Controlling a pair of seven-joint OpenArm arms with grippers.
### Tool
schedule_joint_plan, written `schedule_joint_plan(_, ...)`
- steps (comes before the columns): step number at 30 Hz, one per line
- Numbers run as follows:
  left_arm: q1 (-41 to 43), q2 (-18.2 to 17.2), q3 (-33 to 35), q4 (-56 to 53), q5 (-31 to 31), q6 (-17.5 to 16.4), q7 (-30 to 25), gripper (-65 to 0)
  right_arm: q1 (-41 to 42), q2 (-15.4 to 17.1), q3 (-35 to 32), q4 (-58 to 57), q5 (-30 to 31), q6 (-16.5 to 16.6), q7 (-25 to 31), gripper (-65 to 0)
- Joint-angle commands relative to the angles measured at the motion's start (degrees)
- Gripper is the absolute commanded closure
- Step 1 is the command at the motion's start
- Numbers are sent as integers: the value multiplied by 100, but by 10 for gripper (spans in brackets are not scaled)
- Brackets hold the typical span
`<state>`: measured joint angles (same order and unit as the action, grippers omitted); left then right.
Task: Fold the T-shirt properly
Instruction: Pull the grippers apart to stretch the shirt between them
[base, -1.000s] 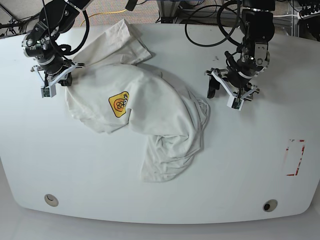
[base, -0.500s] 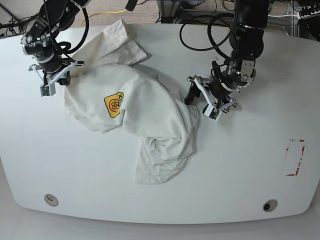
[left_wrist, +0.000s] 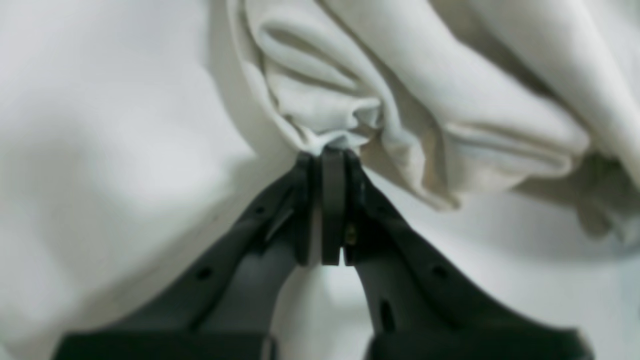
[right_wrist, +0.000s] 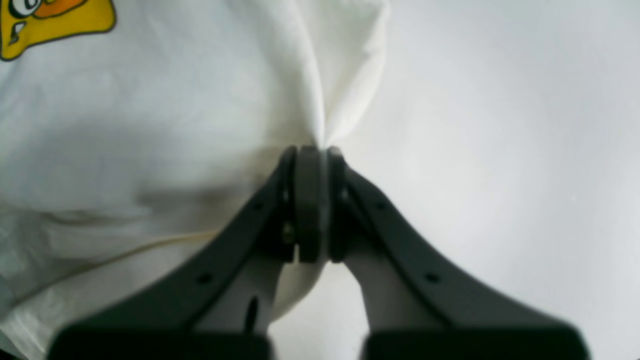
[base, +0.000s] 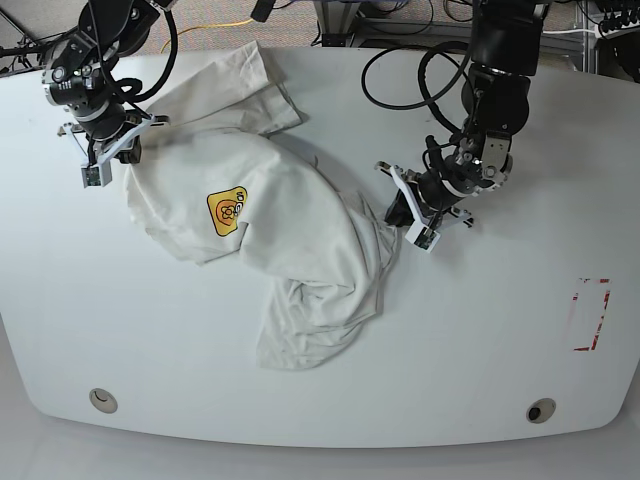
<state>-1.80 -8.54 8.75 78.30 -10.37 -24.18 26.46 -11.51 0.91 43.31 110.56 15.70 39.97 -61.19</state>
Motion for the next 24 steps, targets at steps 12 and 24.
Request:
schedule_joint_plan(12, 53, -953, -1733, 2038, 39, -531, 1174, 0, 971, 90, -107, -1, 52, 3, 119, 0)
schedule_joint_plan(24, 9, -1463, -3245, 2847, 48, -1384, 2053, 0, 1735, 230, -309, -1, 43, 3, 66, 0)
